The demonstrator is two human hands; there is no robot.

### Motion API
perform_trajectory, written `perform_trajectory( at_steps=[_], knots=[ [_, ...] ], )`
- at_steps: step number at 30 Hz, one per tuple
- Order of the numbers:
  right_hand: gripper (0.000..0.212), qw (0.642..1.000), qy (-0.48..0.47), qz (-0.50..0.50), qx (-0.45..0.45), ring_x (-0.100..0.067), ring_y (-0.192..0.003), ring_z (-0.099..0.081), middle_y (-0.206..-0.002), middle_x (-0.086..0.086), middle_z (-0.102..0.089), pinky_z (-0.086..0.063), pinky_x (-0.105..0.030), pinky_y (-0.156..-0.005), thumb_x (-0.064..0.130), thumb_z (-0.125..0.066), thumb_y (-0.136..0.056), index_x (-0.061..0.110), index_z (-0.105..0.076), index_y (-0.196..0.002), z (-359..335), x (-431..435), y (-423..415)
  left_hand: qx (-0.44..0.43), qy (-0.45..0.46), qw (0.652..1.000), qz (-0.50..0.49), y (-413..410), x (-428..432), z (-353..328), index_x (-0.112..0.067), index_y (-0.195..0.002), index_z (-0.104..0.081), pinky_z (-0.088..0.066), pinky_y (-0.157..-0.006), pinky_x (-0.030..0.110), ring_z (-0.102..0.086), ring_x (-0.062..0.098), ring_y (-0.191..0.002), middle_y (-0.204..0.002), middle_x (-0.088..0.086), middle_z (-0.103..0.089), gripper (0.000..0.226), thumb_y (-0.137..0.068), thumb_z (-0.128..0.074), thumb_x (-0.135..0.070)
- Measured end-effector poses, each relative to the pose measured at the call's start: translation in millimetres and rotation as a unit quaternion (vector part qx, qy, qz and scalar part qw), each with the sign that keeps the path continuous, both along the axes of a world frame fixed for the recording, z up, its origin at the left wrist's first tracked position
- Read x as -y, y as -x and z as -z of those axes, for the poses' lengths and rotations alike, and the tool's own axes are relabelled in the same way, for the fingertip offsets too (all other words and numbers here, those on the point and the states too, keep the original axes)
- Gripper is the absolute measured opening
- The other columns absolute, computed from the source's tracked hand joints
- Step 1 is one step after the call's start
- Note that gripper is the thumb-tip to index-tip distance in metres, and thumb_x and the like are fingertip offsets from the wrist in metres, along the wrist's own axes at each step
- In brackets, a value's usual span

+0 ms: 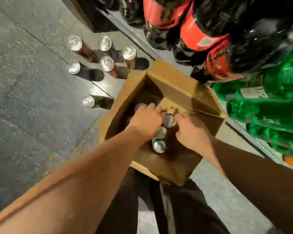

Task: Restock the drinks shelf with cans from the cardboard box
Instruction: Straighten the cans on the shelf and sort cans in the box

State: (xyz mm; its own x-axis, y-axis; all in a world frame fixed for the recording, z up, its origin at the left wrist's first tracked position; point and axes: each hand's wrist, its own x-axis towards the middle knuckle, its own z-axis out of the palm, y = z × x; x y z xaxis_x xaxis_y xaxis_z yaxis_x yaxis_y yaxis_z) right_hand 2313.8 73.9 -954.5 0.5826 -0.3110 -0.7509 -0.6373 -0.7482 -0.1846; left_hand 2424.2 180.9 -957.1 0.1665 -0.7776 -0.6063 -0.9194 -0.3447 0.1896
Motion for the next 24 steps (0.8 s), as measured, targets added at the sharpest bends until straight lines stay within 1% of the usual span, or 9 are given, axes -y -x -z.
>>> perform_trajectory(
  at_steps=[3, 5, 7, 11, 12, 17, 19, 22, 24],
  knots=[
    [0.035, 0.997, 0.063, -0.049, 0.017, -0.032, -0.086, -0.061, -0.104, -0.011, -0.059, -0.043, -0.032, -0.062, 0.004, -0.051, -0.081, 0.015, -0.046, -0.114, 49.4, -3.9, 2.3, 0.019, 0.005, 0.999, 0.025, 1.3, -3.3, 50.6, -0.015, -0.138, -0.042, -0.029, -0.107, 0.043, -0.034, 0.029, -0.13, -0.14, 0.009, -0.041, 0.044, -0.094, -0.045, -0.015],
    [0.041, 0.996, 0.071, -0.054, -0.011, -0.033, -0.086, -0.063, -0.116, -0.01, -0.053, -0.043, -0.033, -0.056, 0.003, -0.049, -0.085, 0.016, -0.041, -0.123, 79.2, -5.7, 0.5, 0.032, -0.008, 0.998, 0.048, 3.0, -4.7, 78.4, -0.013, -0.142, -0.036, -0.021, -0.111, 0.045, -0.029, 0.029, -0.134, -0.145, 0.01, -0.037, 0.047, -0.096, -0.042, -0.018],
    [0.049, 0.994, 0.078, -0.075, -0.034, -0.03, -0.088, -0.065, -0.126, -0.004, -0.046, -0.037, -0.031, -0.049, 0.003, -0.051, -0.087, 0.021, -0.036, -0.131, 104.5, -7.8, 1.0, 0.039, -0.023, 0.997, 0.07, 6.0, -4.0, 99.6, -0.012, -0.147, -0.027, -0.015, -0.113, 0.048, -0.028, 0.03, -0.136, -0.148, 0.01, -0.034, 0.051, -0.098, -0.039, -0.019],
    [0.061, 0.995, 0.062, -0.067, -0.03, -0.029, -0.114, -0.055, -0.134, -0.005, -0.045, -0.05, -0.037, -0.075, 0.009, -0.061, -0.085, 0.02, -0.033, -0.138, 133.5, -8.5, 6.6, 0.026, -0.016, 0.998, 0.059, 7.7, 4.3, 122.5, -0.015, -0.145, -0.028, -0.016, -0.112, 0.051, -0.034, 0.028, -0.132, -0.146, 0.008, -0.038, 0.051, -0.098, -0.043, -0.023],
    [0.056, 0.994, 0.068, -0.076, -0.025, -0.03, -0.112, -0.056, -0.133, -0.006, -0.046, -0.05, -0.038, -0.076, 0.009, -0.059, -0.086, 0.017, -0.034, -0.136, 138.1, -8.5, 6.3, 0.026, -0.014, 0.998, 0.063, 7.7, 7.1, 125.6, -0.016, -0.144, -0.03, -0.016, -0.111, 0.052, -0.035, 0.028, -0.132, -0.145, 0.008, -0.039, 0.048, -0.098, -0.042, -0.024],
    [0.039, 0.997, 0.038, -0.071, -0.005, -0.033, -0.097, -0.061, -0.121, -0.006, -0.049, -0.039, -0.033, -0.061, 0.007, -0.05, -0.091, 0.016, -0.038, -0.127, 149.9, -2.4, 8.0, 0.029, -0.016, 0.998, 0.055, 11.3, 16.4, 136.7, -0.012, -0.133, -0.042, -0.012, -0.111, 0.054, -0.047, 0.029, -0.121, -0.131, 0.009, -0.053, 0.035, -0.099, -0.035, -0.018],
    [0.039, 0.999, 0.005, -0.047, 0.006, -0.031, -0.102, -0.06, -0.119, -0.005, -0.052, -0.044, -0.032, -0.067, 0.012, -0.054, -0.088, 0.02, -0.038, -0.122, 145.2, 3.3, 12.3, 0.037, -0.016, 0.998, 0.055, 10.5, 18.1, 134.0, -0.012, -0.13, -0.045, -0.011, -0.112, 0.052, -0.051, 0.028, -0.115, -0.125, 0.008, -0.058, 0.033, -0.099, -0.036, -0.017],
    [0.05, 0.999, -0.008, -0.016, 0.032, -0.028, -0.117, -0.051, -0.13, -0.008, -0.051, -0.045, -0.034, -0.093, 0.019, -0.059, -0.085, 0.019, -0.04, -0.131, 124.3, 10.6, 10.7, 0.048, -0.005, 0.996, 0.072, 6.3, 17.2, 117.4, -0.013, -0.128, -0.046, -0.015, -0.111, 0.046, -0.055, 0.027, -0.11, -0.12, 0.007, -0.06, 0.034, -0.095, -0.041, -0.015],
    [0.048, 0.999, 0.005, 0.009, 0.045, -0.026, -0.113, -0.053, -0.128, -0.009, -0.054, -0.042, -0.029, -0.09, 0.02, -0.06, -0.086, 0.016, -0.046, -0.132, 101.7, 15.8, 6.8, 0.042, 0.009, 0.997, 0.064, 2.4, 16.1, 97.1, -0.014, -0.127, -0.047, -0.019, -0.109, 0.042, -0.055, 0.027, -0.109, -0.118, 0.006, -0.061, 0.035, -0.093, -0.041, -0.014]
  ],
)
